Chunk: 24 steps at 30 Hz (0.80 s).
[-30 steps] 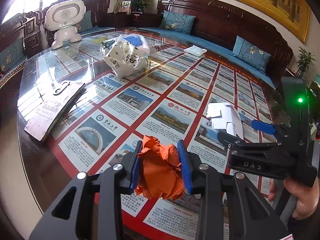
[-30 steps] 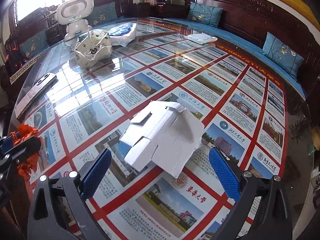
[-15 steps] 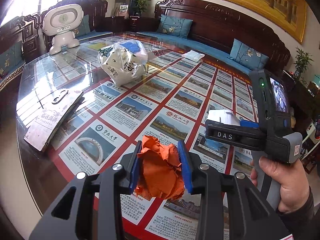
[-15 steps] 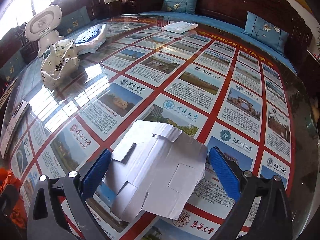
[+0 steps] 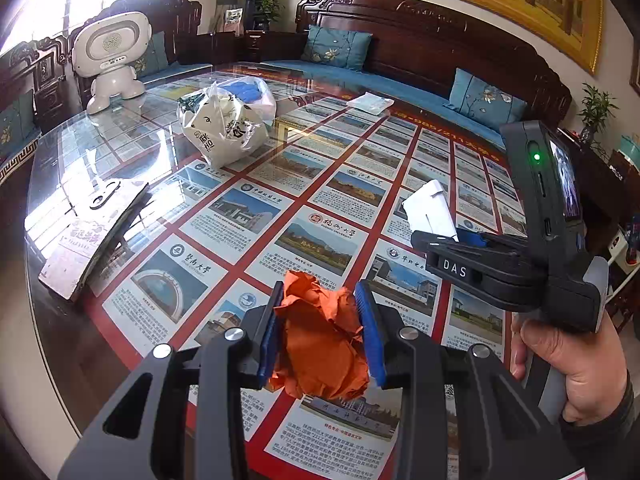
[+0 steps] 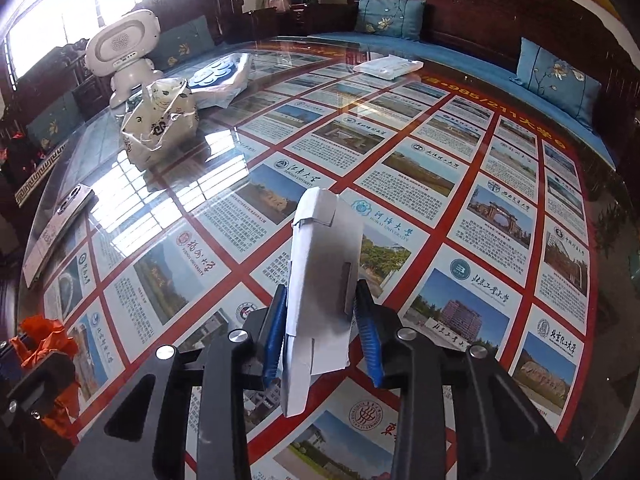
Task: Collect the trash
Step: 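Grasp the folded white paper box with the right gripper, then carry the orange paper and white paper box with both grippers over the bucket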
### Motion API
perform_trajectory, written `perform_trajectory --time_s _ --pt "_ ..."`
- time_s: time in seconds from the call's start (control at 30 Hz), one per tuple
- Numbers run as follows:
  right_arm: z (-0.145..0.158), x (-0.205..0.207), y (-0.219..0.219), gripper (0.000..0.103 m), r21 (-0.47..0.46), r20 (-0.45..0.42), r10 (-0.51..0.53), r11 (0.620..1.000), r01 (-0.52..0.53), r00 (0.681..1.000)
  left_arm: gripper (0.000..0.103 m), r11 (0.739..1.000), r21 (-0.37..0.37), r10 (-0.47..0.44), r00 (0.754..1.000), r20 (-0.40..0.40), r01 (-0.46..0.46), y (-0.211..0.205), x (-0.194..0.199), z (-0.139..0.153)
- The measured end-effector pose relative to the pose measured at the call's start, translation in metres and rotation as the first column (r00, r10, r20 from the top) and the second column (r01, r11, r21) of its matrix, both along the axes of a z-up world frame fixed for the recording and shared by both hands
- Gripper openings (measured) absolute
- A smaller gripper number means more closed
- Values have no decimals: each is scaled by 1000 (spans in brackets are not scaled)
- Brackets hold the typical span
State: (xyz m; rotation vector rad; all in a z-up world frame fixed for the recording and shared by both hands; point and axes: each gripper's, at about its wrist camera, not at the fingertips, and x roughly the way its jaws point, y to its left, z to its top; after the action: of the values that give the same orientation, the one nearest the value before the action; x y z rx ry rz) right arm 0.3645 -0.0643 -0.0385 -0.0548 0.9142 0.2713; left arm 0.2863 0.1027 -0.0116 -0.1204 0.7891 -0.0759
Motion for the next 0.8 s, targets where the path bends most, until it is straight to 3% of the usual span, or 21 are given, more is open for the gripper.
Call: perform_trajectory --time_s 0.4,0.8 --pt "38 -56 -39 32 62 77 17 998 -22 997 36 999 14 -50 999 13 50 -30 -17 14" --pt "71 -142 -101 32 66 145 35 997 -45 989 36 987 39 -158 988 -5 158 -101 -54 20"
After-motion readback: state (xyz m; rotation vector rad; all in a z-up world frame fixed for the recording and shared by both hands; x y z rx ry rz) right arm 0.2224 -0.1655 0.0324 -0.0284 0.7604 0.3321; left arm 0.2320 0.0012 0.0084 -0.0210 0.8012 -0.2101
